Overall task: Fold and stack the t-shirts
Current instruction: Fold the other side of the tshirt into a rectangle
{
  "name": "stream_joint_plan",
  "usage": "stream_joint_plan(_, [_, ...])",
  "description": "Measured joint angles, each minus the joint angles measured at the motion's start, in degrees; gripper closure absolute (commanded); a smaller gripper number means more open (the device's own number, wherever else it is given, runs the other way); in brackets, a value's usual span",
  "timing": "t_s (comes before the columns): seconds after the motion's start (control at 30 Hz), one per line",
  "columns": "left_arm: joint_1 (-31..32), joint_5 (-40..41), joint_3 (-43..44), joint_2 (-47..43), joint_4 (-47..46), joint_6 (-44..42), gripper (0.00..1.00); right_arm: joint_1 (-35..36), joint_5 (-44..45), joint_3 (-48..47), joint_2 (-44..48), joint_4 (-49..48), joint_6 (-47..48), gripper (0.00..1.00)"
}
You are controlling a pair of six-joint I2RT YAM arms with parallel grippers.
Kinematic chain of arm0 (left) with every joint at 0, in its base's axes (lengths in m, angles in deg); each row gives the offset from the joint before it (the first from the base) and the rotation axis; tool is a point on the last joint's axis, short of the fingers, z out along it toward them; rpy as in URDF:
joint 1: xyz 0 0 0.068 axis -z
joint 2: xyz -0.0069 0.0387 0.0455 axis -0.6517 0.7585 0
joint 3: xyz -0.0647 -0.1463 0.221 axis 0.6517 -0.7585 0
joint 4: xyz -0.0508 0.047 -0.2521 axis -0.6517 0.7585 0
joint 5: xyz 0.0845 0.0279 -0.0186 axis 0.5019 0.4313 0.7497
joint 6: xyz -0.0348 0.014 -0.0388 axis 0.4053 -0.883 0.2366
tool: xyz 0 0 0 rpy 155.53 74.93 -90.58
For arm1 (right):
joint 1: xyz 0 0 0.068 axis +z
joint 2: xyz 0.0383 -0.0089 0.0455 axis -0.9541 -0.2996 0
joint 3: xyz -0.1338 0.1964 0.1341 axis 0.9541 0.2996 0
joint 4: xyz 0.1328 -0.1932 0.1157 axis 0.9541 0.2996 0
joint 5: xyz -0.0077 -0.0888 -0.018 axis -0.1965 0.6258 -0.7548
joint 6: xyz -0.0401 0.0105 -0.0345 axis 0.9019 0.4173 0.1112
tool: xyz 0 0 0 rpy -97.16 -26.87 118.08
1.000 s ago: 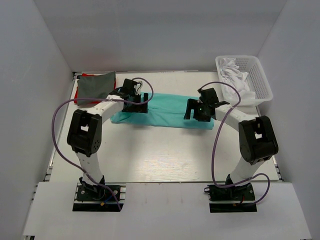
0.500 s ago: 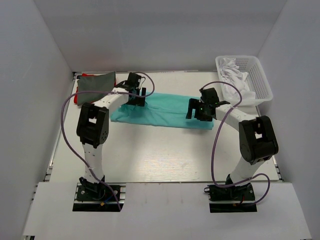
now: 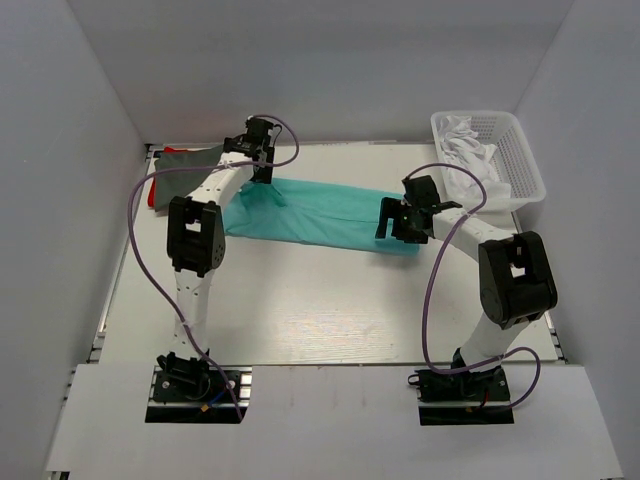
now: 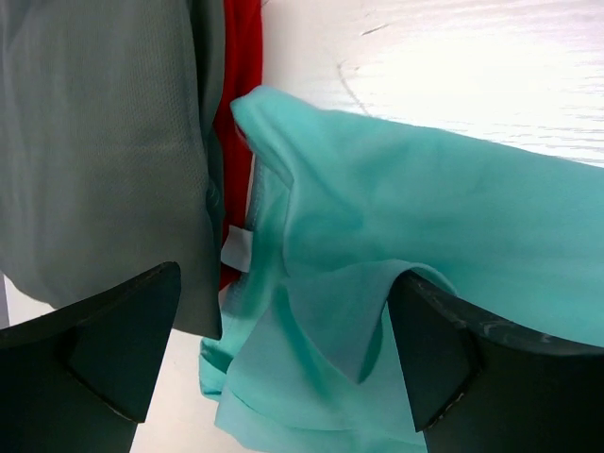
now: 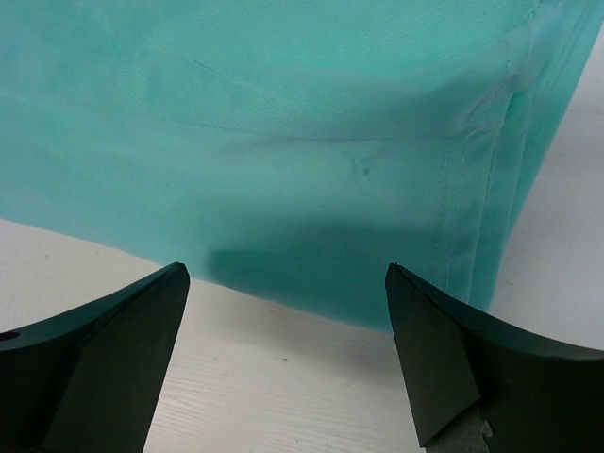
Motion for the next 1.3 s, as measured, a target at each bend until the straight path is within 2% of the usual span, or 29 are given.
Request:
stream_joint_plan(0.4, [0.66,-7.17,-0.02,-0.26,-10.16,-11.06,0.00,-0.17,1.75,0.00,1.36,1.01,0.24,0.10])
stream_joint_plan(0.6, [0.76,-8.66,8.48,2.71,-9.64,-10.19,0.00,-0.17,1.90,0.00,4.96,1.53,0.66,0.10])
stream_joint_plan(0.7, [0.79,-10.56,8.63,1.14,-9.70,-7.63,0.00,-0.15,1.64,0.00,6.71,1.53,1.09,0.10])
stream_joint_plan(0.83, [0.92,-16.46,-2.91,-8.46,-9.29,-5.07,0.00,-0.15,0.09,-0.02,8.22,1.46,1.40,0.10])
stream_joint_plan(0.97, [1.31,-26.40,-23.17,-23.69,-11.43,-3.08,0.00,-0.15,-1.42,0.00,8.33,1.44,1.53,0.10])
stream_joint_plan(1.07, [1.46,-32.57,-33.99,-30.71,-13.62,-1.99,0.00,-0.15,-2.38,0.00,8.33,1.42,1.53,0.10])
stream_joint_plan(1.17, [1.60,-34.53,-36.65,-29.97,-14.10,-0.90,0.00,-0.17,-3.37,0.00,8.33,1.44,1.53,0.10])
stream_joint_plan(1.3, [1.01,-30.40,-33.86,-22.82,-13.68,-1.14,0.00,-0.17,-4.04,0.00,8.02,1.42,1.51,0.10])
